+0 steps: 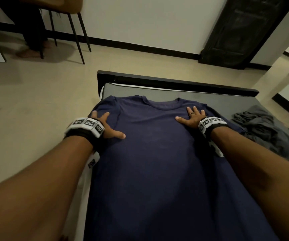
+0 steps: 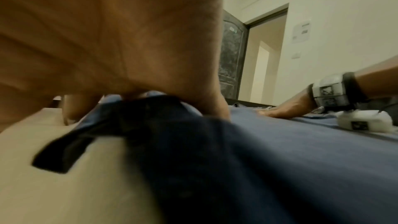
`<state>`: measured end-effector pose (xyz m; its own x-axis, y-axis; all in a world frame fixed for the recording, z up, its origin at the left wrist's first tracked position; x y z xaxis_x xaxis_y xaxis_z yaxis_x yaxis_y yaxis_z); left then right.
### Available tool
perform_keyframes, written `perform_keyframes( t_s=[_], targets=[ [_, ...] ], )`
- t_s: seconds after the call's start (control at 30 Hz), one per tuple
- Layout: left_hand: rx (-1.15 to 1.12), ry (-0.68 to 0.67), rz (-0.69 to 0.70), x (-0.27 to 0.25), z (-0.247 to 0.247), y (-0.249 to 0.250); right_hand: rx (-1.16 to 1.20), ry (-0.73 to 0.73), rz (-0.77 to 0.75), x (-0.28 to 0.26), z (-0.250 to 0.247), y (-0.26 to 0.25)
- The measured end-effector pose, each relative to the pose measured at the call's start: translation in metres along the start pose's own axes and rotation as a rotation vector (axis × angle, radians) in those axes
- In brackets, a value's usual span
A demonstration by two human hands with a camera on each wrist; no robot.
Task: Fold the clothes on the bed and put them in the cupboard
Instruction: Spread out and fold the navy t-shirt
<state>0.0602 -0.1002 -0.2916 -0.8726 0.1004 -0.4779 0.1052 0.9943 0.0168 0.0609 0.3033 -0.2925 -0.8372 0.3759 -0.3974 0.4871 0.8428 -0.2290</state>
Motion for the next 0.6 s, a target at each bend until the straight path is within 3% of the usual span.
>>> perform_keyframes(
  t_s=[0.1, 0.17, 0.23, 0.3, 0.37, 0.43, 0.5, 0.6],
  targets=[
    [-0.207, 0.061, -0.088, 0.011, -0.002, -0.044, -0.163, 0.072, 0.002, -0.004, 0.000, -0.013],
    [-0.354, 0.097, -0.165, 0.020, 0.005, -0.071, -0.326, 0.167, -0.201, -0.025, 0.000, -0.037],
    [-0.531, 0.017, -0.204, 0.022, 0.016, -0.080, -0.362, 0.212, -0.440, -0.062, 0.002, -0.069],
    [-0.739, -0.074, -0.175, 0.015, 0.024, -0.071, -0.275, 0.126, -0.562, -0.098, 0.014, -0.099],
    [-0.874, -0.108, -0.149, 0.023, 0.031, -0.062, -0.204, -0.095, -0.580, -0.118, 0.036, -0.118],
    [-0.933, -0.053, -0.162, 0.064, 0.051, -0.069, -0.215, -0.290, -0.532, -0.121, 0.058, -0.134],
    [-0.989, -0.020, -0.216, 0.107, 0.072, -0.083, -0.229, -0.348, -0.414, -0.114, 0.068, -0.147],
    [-1.277, 0.034, -0.304, 0.058, 0.044, -0.079, -0.331, -0.327, -0.330, -0.111, 0.069, -0.163]
  ],
)
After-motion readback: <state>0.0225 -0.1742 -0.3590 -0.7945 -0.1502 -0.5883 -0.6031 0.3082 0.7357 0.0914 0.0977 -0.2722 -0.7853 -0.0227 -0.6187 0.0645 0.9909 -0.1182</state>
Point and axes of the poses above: each hand's wrist, its own x-axis towards the middle knuckle, its own z-axis out of the palm, y = z × x, the point moved 3 cm from there along x, towards the middle knuckle, and after that the axes turned 15 degrees about x, right-handed, at the moved point
